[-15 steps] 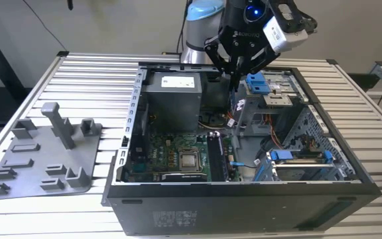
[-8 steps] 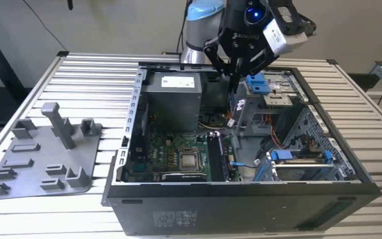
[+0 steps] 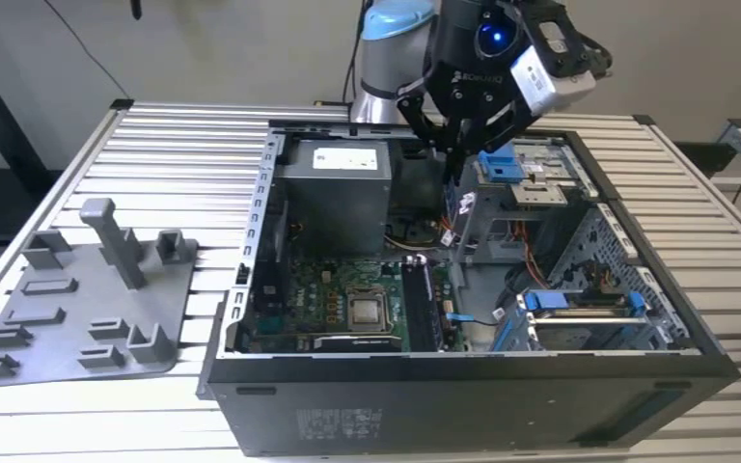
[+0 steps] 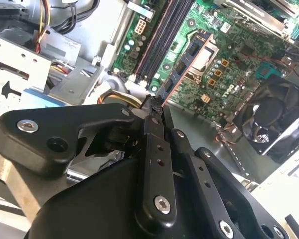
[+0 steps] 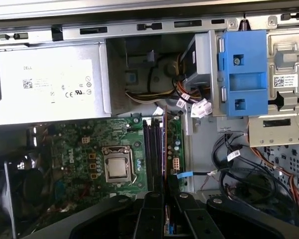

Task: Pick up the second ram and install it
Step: 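Insert the second ram into the second slot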

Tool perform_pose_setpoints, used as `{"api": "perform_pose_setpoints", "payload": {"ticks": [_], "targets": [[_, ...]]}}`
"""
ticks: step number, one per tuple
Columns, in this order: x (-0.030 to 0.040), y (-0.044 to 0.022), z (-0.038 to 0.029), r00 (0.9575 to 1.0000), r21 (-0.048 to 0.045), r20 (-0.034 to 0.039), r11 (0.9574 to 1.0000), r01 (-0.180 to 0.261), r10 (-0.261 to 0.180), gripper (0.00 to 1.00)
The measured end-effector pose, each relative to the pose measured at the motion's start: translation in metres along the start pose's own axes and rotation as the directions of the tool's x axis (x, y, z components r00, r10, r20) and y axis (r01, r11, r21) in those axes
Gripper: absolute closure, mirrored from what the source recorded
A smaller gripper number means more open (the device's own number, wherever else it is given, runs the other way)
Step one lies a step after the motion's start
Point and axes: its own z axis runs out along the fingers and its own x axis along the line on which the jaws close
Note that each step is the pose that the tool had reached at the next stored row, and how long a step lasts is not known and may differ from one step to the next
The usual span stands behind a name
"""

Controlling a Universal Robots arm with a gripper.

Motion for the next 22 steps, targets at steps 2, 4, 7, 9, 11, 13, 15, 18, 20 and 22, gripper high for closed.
{"api": "perform_pose_setpoints", "payload": {"ticks": [2,4,7,9,11,13,15,18,20,22], "targets": [[-0.0004,-0.0003,0.0016,1.0000,0.0000,0.0000,1.0000,0.001,-0.001,0.86],[-0.0009,-0.0005,0.0031,1.0000,0.0000,0.0000,1.0000,0.002,-0.002,0.86],[-0.0015,-0.0009,0.0051,1.0000,0.0000,0.0000,1.0000,0.004,-0.004,0.86],[-0.0019,-0.0012,0.0065,1.0000,0.0000,0.0000,1.0000,0.005,-0.005,0.86],[-0.0022,-0.0015,0.0077,1.0000,-0.0001,0.0001,1.0000,0.006,-0.006,0.86],[-0.0026,-0.0019,0.0088,1.0000,0.0000,0.0001,1.0000,0.007,-0.007,0.86],[-0.0029,-0.0022,0.0099,1.0000,0.0000,0.0001,1.0000,0.007,-0.007,0.86],[-0.0035,-0.0030,0.0112,1.0000,0.0002,0.0001,1.0000,0.008,-0.008,0.86],[-0.0037,-0.0037,0.0120,1.0000,0.0000,0.0001,1.0000,0.008,-0.008,0.86],[-0.0040,-0.0047,0.0128,1.0000,-0.0001,0.0001,1.0000,0.008,-0.008,0.86]]}}
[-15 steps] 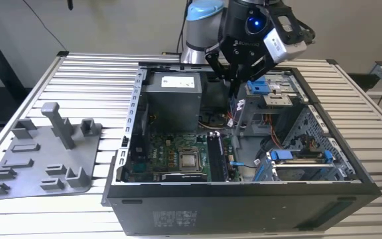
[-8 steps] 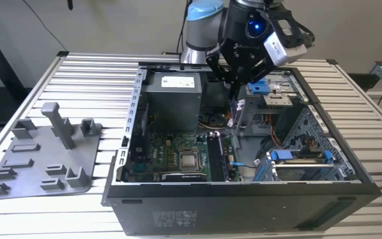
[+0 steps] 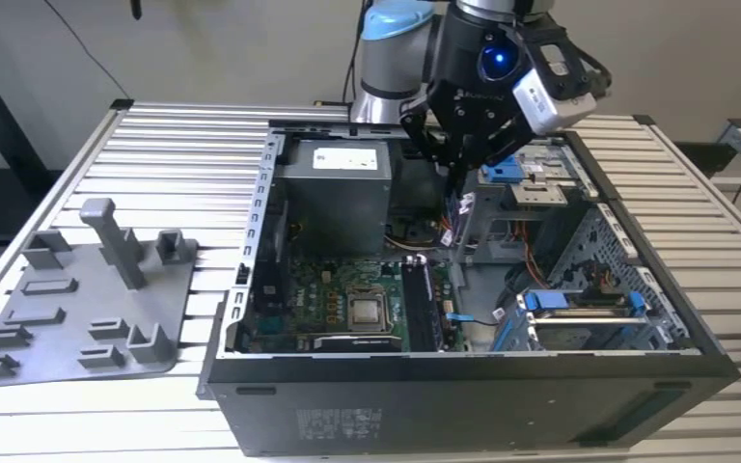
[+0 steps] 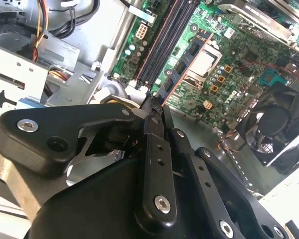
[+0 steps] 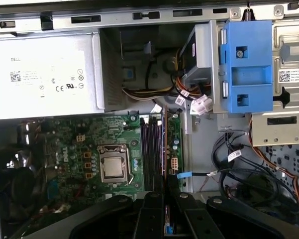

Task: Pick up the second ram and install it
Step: 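Insert the second ram into the second slot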

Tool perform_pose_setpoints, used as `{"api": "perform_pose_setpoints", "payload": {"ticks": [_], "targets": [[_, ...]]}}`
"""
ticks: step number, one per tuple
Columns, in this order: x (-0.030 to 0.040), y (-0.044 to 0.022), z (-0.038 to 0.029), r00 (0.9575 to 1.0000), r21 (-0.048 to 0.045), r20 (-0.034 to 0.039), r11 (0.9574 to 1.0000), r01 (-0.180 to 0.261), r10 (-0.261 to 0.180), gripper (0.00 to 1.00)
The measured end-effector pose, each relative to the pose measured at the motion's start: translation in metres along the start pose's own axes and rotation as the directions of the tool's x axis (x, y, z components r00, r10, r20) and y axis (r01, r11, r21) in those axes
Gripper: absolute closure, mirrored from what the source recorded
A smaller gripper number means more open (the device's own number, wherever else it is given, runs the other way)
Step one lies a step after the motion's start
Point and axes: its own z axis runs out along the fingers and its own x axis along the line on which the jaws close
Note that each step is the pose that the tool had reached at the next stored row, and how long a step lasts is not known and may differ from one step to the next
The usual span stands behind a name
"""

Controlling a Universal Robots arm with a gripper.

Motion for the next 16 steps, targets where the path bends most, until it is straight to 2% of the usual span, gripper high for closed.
{"api": "perform_pose_setpoints", "payload": {"ticks": [16], "targets": [[-0.0007,-0.0006,0.0064,1.0000,0.0001,0.0000,1.0000,0.000,0.000,0.86]]}}
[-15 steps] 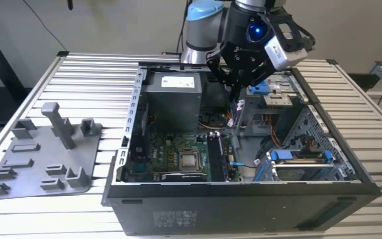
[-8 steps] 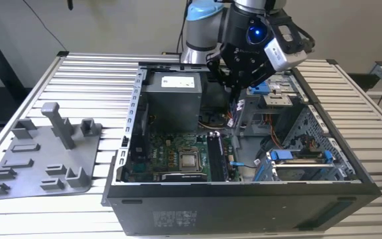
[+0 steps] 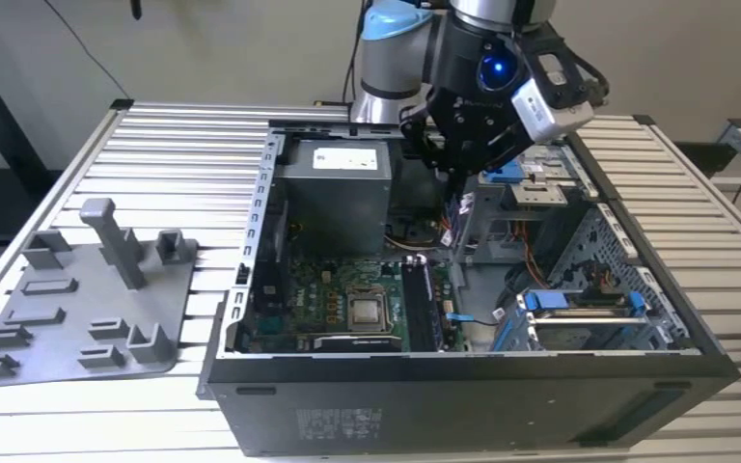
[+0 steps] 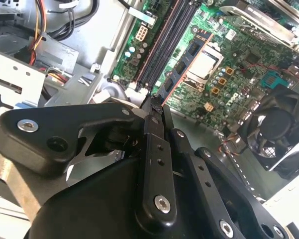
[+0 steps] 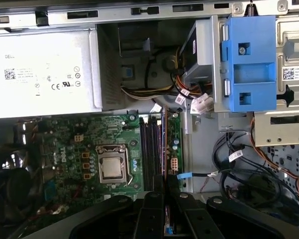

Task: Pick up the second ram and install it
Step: 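Insert the second ram into the second slot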

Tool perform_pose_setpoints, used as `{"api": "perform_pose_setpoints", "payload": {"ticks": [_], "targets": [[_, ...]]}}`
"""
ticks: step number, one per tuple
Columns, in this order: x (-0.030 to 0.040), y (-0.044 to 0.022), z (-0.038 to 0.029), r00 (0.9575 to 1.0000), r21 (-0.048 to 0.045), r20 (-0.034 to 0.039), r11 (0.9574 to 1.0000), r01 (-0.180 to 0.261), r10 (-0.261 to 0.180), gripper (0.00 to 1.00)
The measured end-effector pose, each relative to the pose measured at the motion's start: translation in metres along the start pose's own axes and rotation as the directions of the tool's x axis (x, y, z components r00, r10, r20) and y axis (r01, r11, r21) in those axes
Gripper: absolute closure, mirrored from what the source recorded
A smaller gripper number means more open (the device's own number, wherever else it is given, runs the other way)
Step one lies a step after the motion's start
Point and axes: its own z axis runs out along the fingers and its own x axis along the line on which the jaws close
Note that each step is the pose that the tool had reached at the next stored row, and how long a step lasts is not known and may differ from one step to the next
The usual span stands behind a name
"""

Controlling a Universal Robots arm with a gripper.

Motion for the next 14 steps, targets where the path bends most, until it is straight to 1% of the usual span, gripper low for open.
{"api": "perform_pose_setpoints", "payload": {"ticks": [14], "targets": [[-0.0006,-0.0004,0.0052,1.0000,0.0000,-0.0001,1.0000,0.000,0.000,0.86]]}}
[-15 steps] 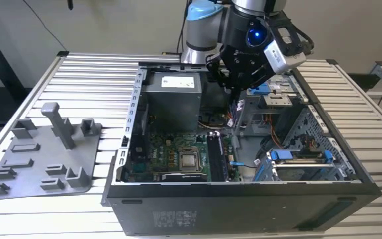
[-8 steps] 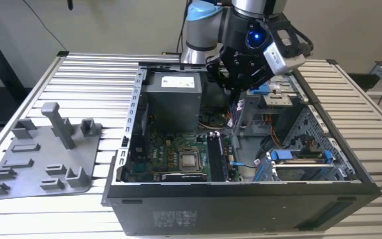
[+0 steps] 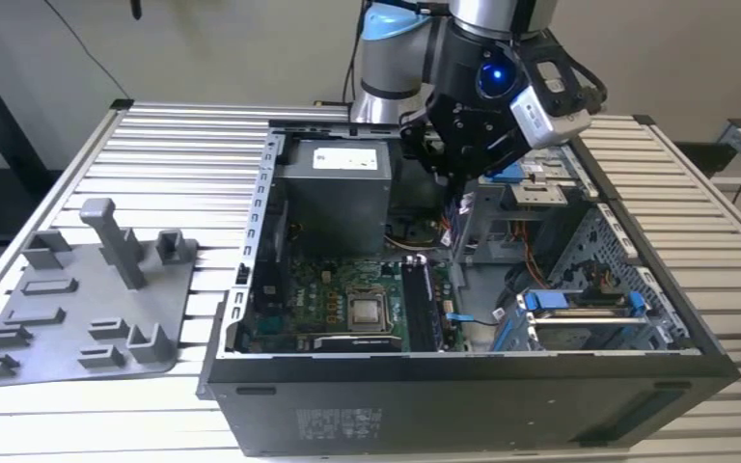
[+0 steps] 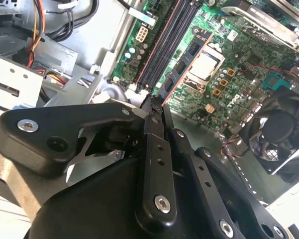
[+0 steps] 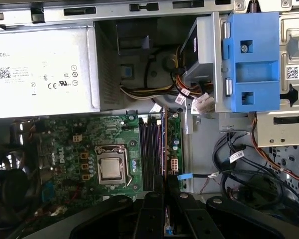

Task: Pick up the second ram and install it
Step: 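Insert the second ram into the second slot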

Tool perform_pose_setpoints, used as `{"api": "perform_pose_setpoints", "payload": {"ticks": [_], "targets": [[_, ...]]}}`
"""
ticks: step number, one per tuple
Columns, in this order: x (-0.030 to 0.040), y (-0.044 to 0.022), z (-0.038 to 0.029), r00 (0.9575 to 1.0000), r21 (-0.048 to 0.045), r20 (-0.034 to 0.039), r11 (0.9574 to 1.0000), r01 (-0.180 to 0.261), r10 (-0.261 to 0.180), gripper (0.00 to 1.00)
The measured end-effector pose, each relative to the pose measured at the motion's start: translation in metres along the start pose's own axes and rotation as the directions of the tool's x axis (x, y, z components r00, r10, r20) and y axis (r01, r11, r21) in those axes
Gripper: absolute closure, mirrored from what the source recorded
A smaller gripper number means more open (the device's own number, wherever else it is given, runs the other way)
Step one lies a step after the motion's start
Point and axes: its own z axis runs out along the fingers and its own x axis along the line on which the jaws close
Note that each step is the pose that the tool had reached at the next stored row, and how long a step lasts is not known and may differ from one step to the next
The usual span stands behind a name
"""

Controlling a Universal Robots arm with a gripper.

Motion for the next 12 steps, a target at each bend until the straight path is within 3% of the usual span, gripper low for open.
{"api": "perform_pose_setpoints", "payload": {"ticks": [12], "targets": [[-0.0006,-0.0006,0.0033,1.0000,0.0000,0.0000,1.0000,0.000,0.000,0.86]]}}
